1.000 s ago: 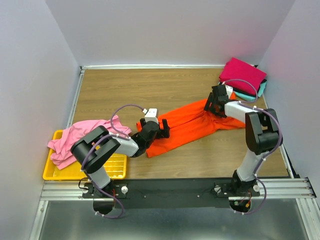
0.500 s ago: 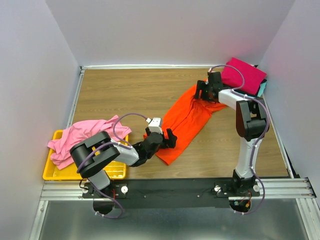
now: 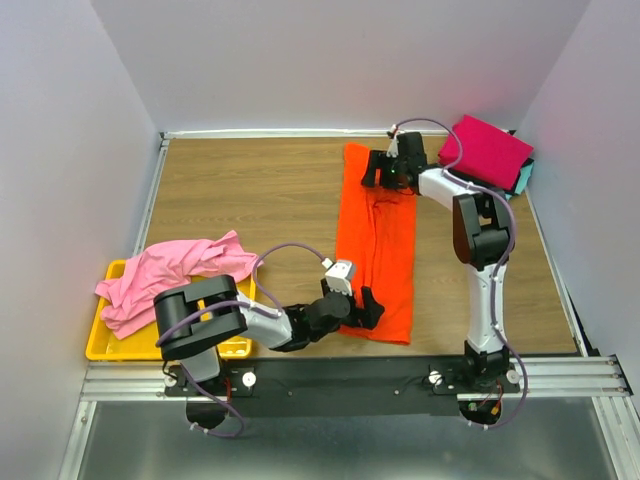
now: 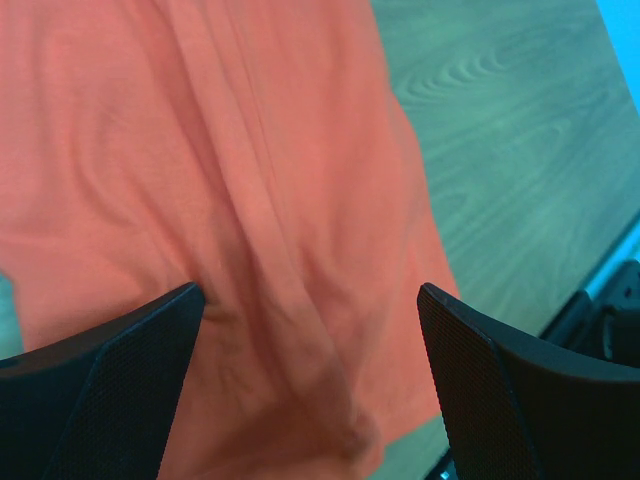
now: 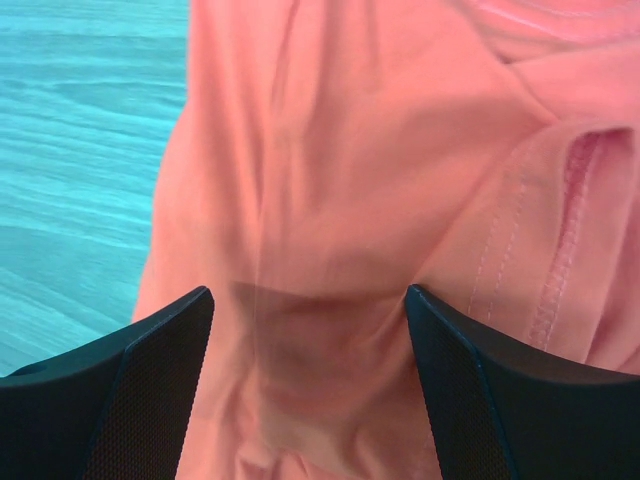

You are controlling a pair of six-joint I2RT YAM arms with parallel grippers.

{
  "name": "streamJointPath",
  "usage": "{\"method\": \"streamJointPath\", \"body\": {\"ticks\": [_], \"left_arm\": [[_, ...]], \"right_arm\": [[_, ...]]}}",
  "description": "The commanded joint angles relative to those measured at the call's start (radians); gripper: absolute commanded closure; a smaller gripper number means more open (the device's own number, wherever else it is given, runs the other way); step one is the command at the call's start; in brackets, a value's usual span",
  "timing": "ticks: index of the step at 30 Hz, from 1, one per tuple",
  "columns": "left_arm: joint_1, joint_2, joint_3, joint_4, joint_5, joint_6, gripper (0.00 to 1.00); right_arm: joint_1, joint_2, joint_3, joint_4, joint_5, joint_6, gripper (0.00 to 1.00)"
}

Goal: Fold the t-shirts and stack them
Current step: Fold the tshirt

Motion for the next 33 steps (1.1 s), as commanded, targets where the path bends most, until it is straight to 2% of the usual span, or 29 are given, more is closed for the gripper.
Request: {"method": "streamJointPath", "body": {"ticks": [1, 8, 14, 18, 22, 28, 29, 33], "left_arm": [[-0.055, 0.055, -0.041, -0.297, 0.084, -0.083, 0.03], [-0.095, 0.060, -0.003, -0.356, 0.052, -0.120, 0.03], [-0.095, -0.020, 0.035, -0.477, -0.070, -0.126, 0.02], [-0.093, -0.095, 0.078, -0.532, -0.181, -0.094, 0.02], [-0.087, -0.156, 0.098, -0.551, -0.227, -0.059, 0.02], [-0.072, -0.277, 0.066, -0.546, -0.267, -0.019, 0.02], [-0.067, -0.305, 0.049, -0.528, -0.261, 0.008, 0.02], [-0.017, -0.336, 0.008, -0.505, -0.183, 0.056, 0.02]], "right_arm": [[0.030, 0.125, 0.039, -0.176, -0.079, -0.016, 0.16], [0.054, 0.160, 0.113, -0.205, -0.073, -0.028, 0.15], [0.056, 0.097, 0.116, -0.205, -0.038, -0.044, 0.14], [0.058, 0.002, 0.113, -0.203, -0.013, -0.041, 0.14], [0.064, -0.160, 0.067, -0.200, 0.046, -0.024, 0.13], [0.084, -0.536, -0.218, -0.156, 0.145, 0.064, 0.13], [0.097, -0.635, -0.317, -0.154, 0.157, 0.102, 0.13], [0.146, -0.842, -0.576, -0.153, 0.281, 0.186, 0.13]]}}
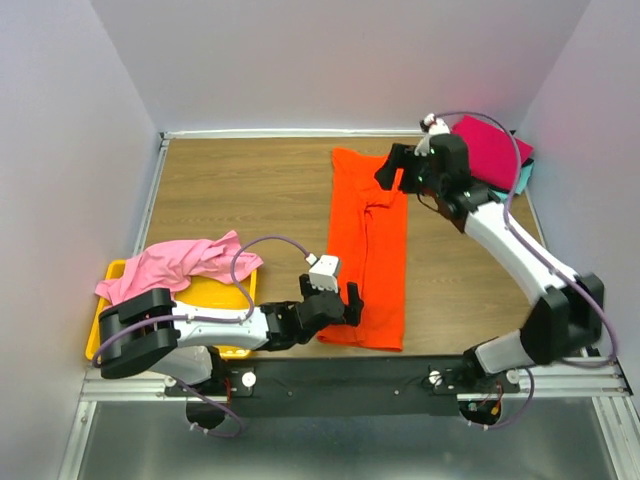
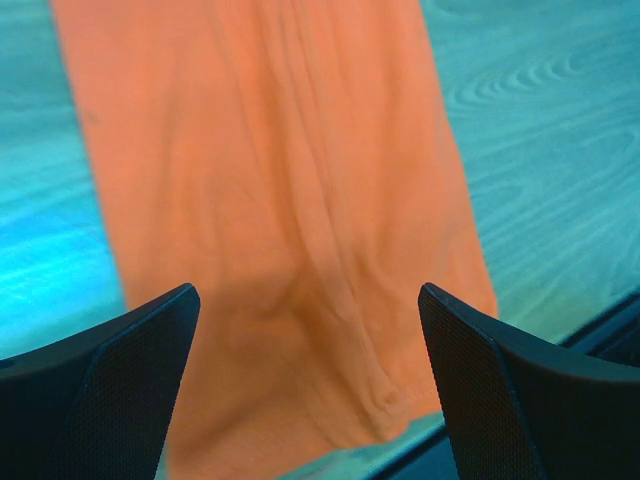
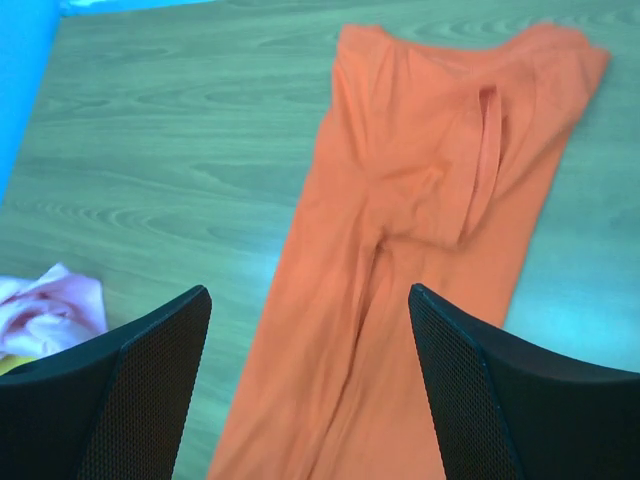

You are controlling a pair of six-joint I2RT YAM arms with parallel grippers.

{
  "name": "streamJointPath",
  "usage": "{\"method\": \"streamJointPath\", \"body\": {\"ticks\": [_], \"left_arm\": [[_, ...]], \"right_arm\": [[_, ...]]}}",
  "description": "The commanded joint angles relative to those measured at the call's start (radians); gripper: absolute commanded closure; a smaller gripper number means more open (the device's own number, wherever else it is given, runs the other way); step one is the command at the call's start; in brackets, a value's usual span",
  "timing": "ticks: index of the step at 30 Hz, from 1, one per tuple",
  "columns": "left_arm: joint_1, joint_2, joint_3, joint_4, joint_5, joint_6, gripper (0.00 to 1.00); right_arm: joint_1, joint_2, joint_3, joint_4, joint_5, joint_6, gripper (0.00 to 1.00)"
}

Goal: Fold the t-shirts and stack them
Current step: Fold the tshirt

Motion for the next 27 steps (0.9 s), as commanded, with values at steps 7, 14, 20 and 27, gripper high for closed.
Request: {"method": "streamJointPath", "body": {"ticks": [7, 14, 20, 27], "left_arm": [[0.119, -0.103, -0.115, 0.033, 0.156, 0.109, 0.02], [0.139, -0.153, -0.118, -0.060, 0.263, 0.114, 0.06], [0.152, -0.154, -0.118, -0.136, 0.323, 0.102, 0.10], [0.176, -0.172, -0.107, -0.251, 0.360, 0.119, 0.14]], "right_arm": [[0.096, -0.427, -0.598, -0.096, 0.190, 0.269, 0.15], [0.151, -0.585, -0.721, -0.263, 0.084, 0.358, 0.21], [0.223, -0.613, -0.757, -0.369, 0.029, 0.421, 0.24], [0.334, -0.618, -0.810, -0.446, -0.013, 0.515, 0.26]]}}
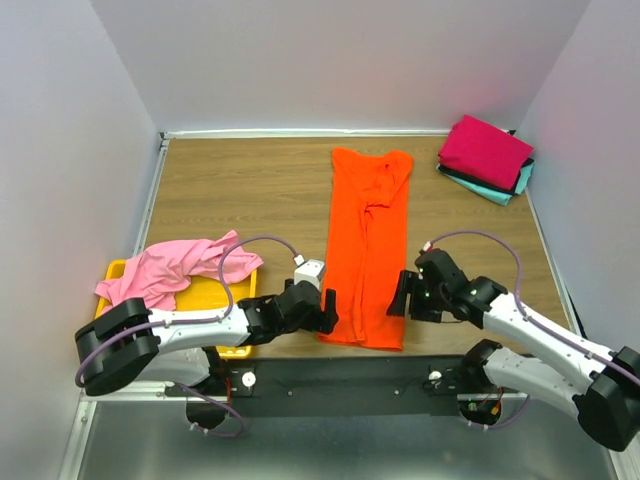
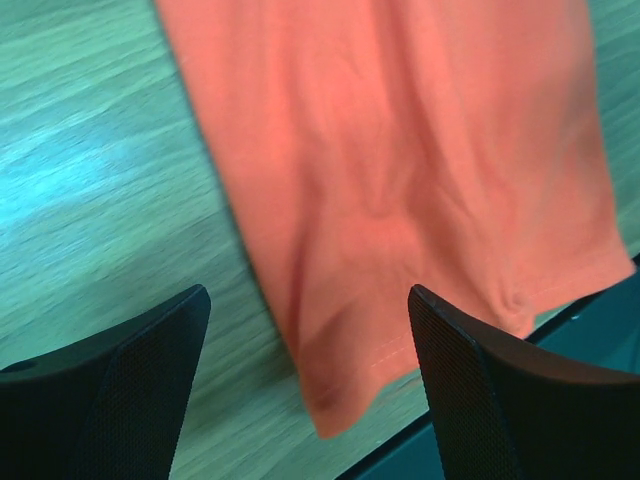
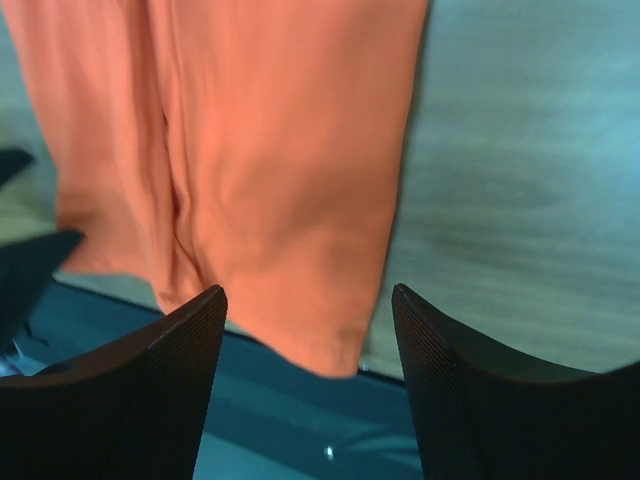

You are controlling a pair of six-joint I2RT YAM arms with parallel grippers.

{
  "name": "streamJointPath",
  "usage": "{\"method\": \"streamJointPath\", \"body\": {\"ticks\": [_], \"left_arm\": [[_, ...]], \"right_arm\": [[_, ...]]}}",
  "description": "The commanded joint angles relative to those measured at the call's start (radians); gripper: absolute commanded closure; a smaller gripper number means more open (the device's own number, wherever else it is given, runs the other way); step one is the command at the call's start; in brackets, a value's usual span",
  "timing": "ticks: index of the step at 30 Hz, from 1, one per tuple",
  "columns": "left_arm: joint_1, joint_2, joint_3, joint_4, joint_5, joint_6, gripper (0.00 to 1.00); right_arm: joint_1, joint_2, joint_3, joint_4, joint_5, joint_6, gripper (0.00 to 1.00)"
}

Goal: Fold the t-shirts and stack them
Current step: Fold the tshirt

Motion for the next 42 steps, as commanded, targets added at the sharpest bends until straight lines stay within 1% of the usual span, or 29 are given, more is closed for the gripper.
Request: {"method": "streamJointPath", "body": {"ticks": [1, 3, 5, 8, 10, 16, 25, 26, 28, 31, 33, 35, 37, 40, 42], "left_arm": [[0.011, -0.034, 0.017, -0.111, 0.049, 0.020, 0.15], [0.011, -0.044, 0.012, -0.131, 0.061, 0.018, 0.18], [0.011, -0.052, -0.004, -0.140, 0.063, 0.006, 0.23], [0.011, -0.048, -0.020, -0.125, 0.097, -0.002, 0.26], [0.011, -0.041, -0.021, -0.122, 0.106, 0.000, 0.30], [0.011, -0.051, -0.032, -0.122, 0.146, -0.005, 0.36], [0.011, -0.064, -0.060, -0.122, 0.193, -0.025, 0.42], [0.011, -0.072, -0.060, -0.126, 0.196, -0.026, 0.45], [0.011, -0.081, -0.061, -0.132, 0.201, -0.032, 0.47], [0.010, -0.101, -0.063, -0.131, 0.213, -0.044, 0.52], [0.010, -0.116, -0.073, -0.117, 0.232, -0.054, 0.58], [0.010, -0.123, -0.086, -0.082, 0.244, -0.064, 0.59], [0.011, -0.117, -0.104, -0.051, 0.290, -0.081, 0.59], [0.010, -0.107, -0.121, -0.005, 0.316, -0.097, 0.59], [0.008, -0.104, -0.127, 0.029, 0.327, -0.104, 0.58]], "right_arm": [[0.063, 0.003, -0.038, -0.085, -0.041, 0.081, 0.26], [0.099, 0.023, -0.061, -0.085, -0.058, 0.106, 0.27], [0.142, 0.030, -0.069, -0.085, -0.053, 0.135, 0.27], [0.165, 0.033, -0.069, -0.087, -0.047, 0.149, 0.27], [0.181, 0.046, -0.067, -0.084, -0.041, 0.158, 0.28], [0.237, 0.101, -0.056, -0.059, -0.029, 0.186, 0.35], [0.274, 0.150, -0.063, -0.016, -0.006, 0.201, 0.43], [0.274, 0.152, -0.063, -0.016, -0.001, 0.200, 0.43], [0.276, 0.158, -0.061, -0.015, 0.002, 0.196, 0.44], [0.279, 0.158, -0.061, -0.011, 0.005, 0.195, 0.51], [0.279, 0.158, -0.063, -0.011, 0.006, 0.195, 0.54], [0.277, 0.158, -0.063, -0.011, 0.011, 0.195, 0.54], [0.279, 0.159, -0.063, -0.013, 0.017, 0.193, 0.55], [0.279, 0.161, -0.061, -0.011, 0.022, 0.192, 0.59], [0.277, 0.161, -0.061, -0.011, 0.025, 0.192, 0.60]]}}
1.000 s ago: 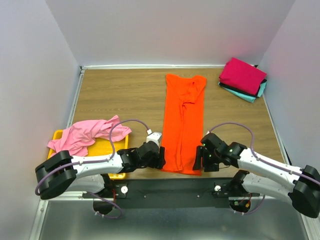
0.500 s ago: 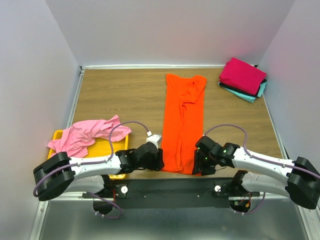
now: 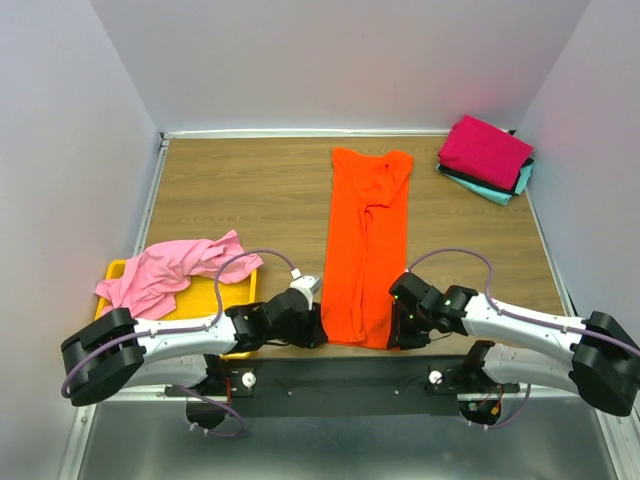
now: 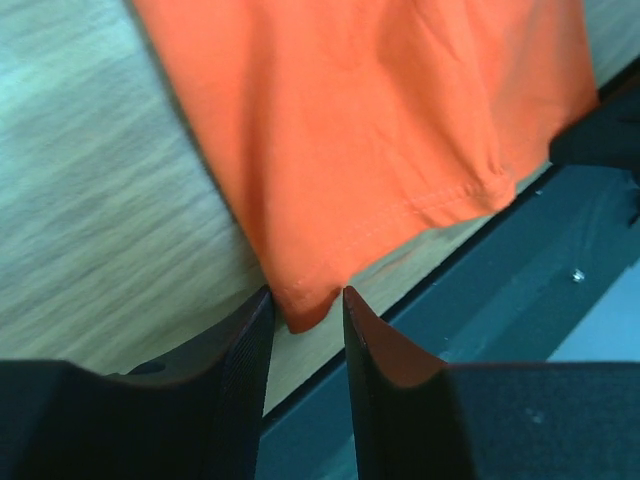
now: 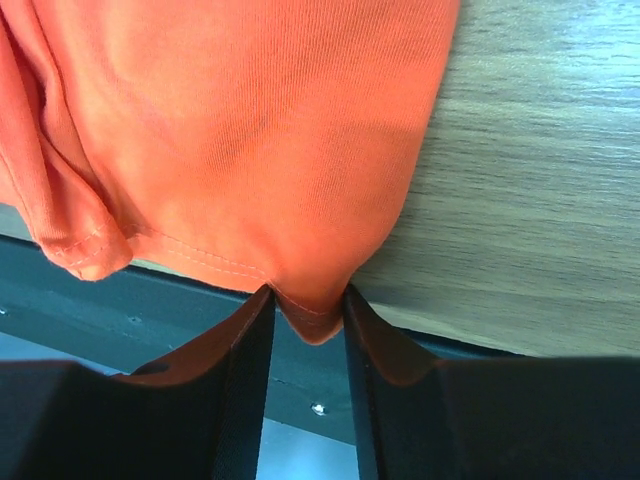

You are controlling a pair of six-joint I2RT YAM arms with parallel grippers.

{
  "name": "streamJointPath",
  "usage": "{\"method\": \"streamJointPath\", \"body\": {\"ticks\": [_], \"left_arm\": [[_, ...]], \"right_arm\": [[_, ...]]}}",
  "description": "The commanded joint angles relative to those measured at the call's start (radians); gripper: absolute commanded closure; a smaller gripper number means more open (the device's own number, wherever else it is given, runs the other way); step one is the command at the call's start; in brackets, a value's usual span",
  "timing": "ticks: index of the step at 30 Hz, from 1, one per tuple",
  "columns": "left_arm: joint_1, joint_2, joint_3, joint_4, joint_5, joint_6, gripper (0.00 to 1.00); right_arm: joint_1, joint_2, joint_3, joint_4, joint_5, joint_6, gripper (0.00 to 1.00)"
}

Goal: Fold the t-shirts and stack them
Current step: Fold the tshirt

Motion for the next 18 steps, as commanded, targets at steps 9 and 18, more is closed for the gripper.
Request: {"method": "streamJointPath", "body": {"ticks": [9, 18], "left_arm": [[-0.004, 0.007, -0.056, 0.181, 0.044, -0.072, 0.79], [-0.004, 0.057, -0.068, 0.314, -0.005, -0.105, 0.86]], "right_arm": [[0.010, -0.012, 0.002, 0.005, 0.097, 0.004, 0.81], [0.008, -0.030, 0.011, 0.006, 0.134, -0.005, 0.83]]}}
